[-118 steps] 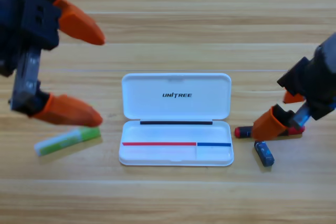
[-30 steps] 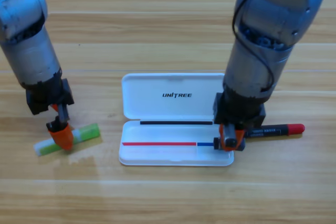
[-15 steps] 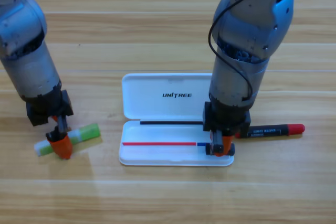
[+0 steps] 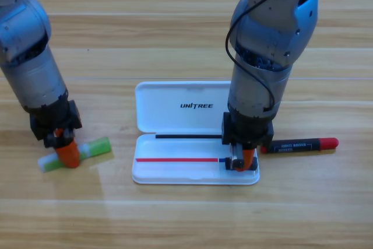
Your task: Clean up eraser and pencils
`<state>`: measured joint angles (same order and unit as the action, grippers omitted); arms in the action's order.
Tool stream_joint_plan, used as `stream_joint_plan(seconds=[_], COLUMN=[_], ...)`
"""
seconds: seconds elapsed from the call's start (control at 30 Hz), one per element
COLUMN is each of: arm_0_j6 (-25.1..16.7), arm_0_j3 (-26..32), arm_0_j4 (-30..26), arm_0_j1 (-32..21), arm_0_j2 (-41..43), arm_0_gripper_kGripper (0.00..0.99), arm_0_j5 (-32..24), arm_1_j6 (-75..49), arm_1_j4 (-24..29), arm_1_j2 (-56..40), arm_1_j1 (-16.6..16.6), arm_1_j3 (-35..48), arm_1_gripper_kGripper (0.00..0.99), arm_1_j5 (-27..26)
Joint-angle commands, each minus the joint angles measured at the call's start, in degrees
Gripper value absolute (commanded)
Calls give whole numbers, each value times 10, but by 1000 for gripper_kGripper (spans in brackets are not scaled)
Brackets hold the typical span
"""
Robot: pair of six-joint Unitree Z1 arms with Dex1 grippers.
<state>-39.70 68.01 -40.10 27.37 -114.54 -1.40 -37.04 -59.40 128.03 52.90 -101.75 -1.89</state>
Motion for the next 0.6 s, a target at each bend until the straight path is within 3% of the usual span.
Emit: stream_joint_plan(seconds=[0.03,0.07,0.13,0.17,0.3,0.47,0.6], arm_0_j6=[-26,-30,-30,-29,-35,-50,-59], arm_0_j3=[-3,1,14,15,31,63,119], arm_0_j4=[-2,-7,-20,-21,-39,-80,-139], arm_0_j1=[0,0,0,0,0,0,0], arm_0_j2=[-38,-39,-41,-37,-24,16,57], arm_0_gripper_kGripper=[198,32,0,0,0,0,0], arm_0_j5=[-26,-31,-32,-32,-30,-28,-30], arm_1_j6=[-1,-1,-1,0,1,-1,-35], arm_1_j4=[9,9,10,9,9,7,6], arm_1_j2=[29,28,21,15,-35,-145,-205], arm_1_j1=[-6,-6,-6,-6,-6,-7,-36], arm_1_j3=[1,3,8,10,31,80,126], arm_1_gripper_kGripper=[225,387,790,890,946,948,946], arm_1_j5=[12,13,14,14,0,0,13])
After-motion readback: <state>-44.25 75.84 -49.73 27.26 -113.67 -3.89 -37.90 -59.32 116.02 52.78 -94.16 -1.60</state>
